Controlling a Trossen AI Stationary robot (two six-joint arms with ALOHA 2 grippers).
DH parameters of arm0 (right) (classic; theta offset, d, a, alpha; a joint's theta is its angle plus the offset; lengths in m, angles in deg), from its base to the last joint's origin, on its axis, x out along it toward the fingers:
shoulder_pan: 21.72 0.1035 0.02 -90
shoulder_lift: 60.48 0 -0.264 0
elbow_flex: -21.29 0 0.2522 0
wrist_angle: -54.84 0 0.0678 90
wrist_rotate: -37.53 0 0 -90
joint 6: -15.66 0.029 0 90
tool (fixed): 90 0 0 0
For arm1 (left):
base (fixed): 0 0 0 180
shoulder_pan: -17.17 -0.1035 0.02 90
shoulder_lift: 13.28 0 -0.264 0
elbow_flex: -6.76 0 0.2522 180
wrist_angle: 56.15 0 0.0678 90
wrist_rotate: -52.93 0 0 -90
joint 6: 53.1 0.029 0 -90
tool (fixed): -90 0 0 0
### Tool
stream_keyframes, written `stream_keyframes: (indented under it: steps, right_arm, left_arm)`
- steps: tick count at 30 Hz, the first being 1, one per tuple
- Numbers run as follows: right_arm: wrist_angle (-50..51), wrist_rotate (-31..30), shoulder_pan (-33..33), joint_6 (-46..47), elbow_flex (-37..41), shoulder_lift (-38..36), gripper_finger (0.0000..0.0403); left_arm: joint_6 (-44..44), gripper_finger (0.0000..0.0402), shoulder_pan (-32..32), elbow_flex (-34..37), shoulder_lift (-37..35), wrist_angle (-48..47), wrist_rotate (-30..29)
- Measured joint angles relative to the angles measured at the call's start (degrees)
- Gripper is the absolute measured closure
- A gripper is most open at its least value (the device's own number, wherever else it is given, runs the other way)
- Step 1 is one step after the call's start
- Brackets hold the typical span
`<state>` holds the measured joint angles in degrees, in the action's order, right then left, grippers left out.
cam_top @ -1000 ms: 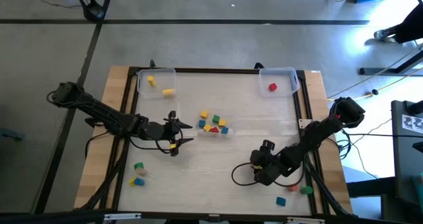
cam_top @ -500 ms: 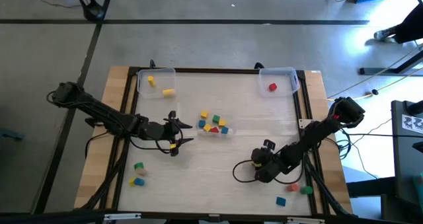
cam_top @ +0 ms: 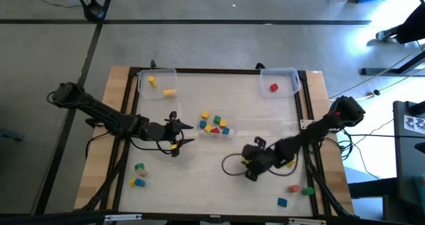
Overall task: Sort blocks by size
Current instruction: Put the yellow square block into the bottom transparent bin, then put the orange cylindrical block into the top left transparent bin
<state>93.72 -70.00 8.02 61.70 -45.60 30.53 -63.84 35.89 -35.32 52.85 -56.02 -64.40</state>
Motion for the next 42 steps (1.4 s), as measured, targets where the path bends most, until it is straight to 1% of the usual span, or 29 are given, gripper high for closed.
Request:
stream_keyframes:
  steps: [3,5,8,11,13,18,23,27,30,34,36,40,42]
  right_arm:
    - [1.59,-0.05,-3.4,-3.87,-3.29,0.0,0.0246]
    - [1.57,-0.92,-5.73,-7.75,-5.23,0.0,0.0254]
    - [1.46,-4.34,-9.19,-12.58,-7.26,0.0,0.027]
    - [1.12,-5.8,-12.84,-16.32,-8.35,0.0,0.027]
    - [0.63,-6.49,-15.08,-17.36,-8.44,0.0,0.0269]
    - [-1.35,-7.34,-20.09,-17.86,-7.04,-0.02,0.024]
    - [-2.36,-6.89,-23.0,-17.56,-5.8,-0.02,0.0221]
    - [-3.67,-5.67,-23.09,-17.45,-5.66,-0.02,0.0197]
    - [-1.46,-3.51,-22.66,-17.77,-6.53,-0.03,0.0175]
    - [5.02,0.96,-19.69,-17.63,-10.58,-0.62,0.0153]
    - [9.6,3.2,-17.46,-15.96,-12.9,-0.9,0.0146]
    - [20.71,6.41,-12.14,-8.96,-16.95,-0.9,0.0136]
    - [24.31,7.25,-9.03,-3.88,-17.77,-0.9,0.0133]
  left_arm:
    - [-0.58,0.0172,0.0,0.0,0.01,0.0,0.0]
    - [-0.69,0.0172,0.0,0.0,0.01,0.02,0.0]
    - [-0.69,0.0172,0.0,0.0,0.01,0.02,0.0]
    - [-0.69,0.0172,0.0,0.0,0.01,-0.01,0.0]
    - [-0.66,0.0172,0.0,0.0,0.01,-0.01,0.0]
    - [-0.38,0.0172,0.0,0.0,0.01,-0.02,0.0]
    - [-0.4,0.0172,0.0,0.0,0.01,-0.01,0.0]
    - [-0.4,0.0172,0.0,0.0,0.01,0.0,0.0]
    - [-0.42,0.0172,0.0,0.0,0.01,-0.02,0.0]
    - [-0.4,0.0172,0.0,0.0,0.01,-0.01,0.0]
    - [-0.51,0.0172,0.0,0.0,0.01,0.02,0.0]
    - [-0.79,0.0172,0.0,0.0,0.01,0.01,0.0]
    - [-0.79,0.0172,0.0,0.0,0.01,-0.04,0.0]
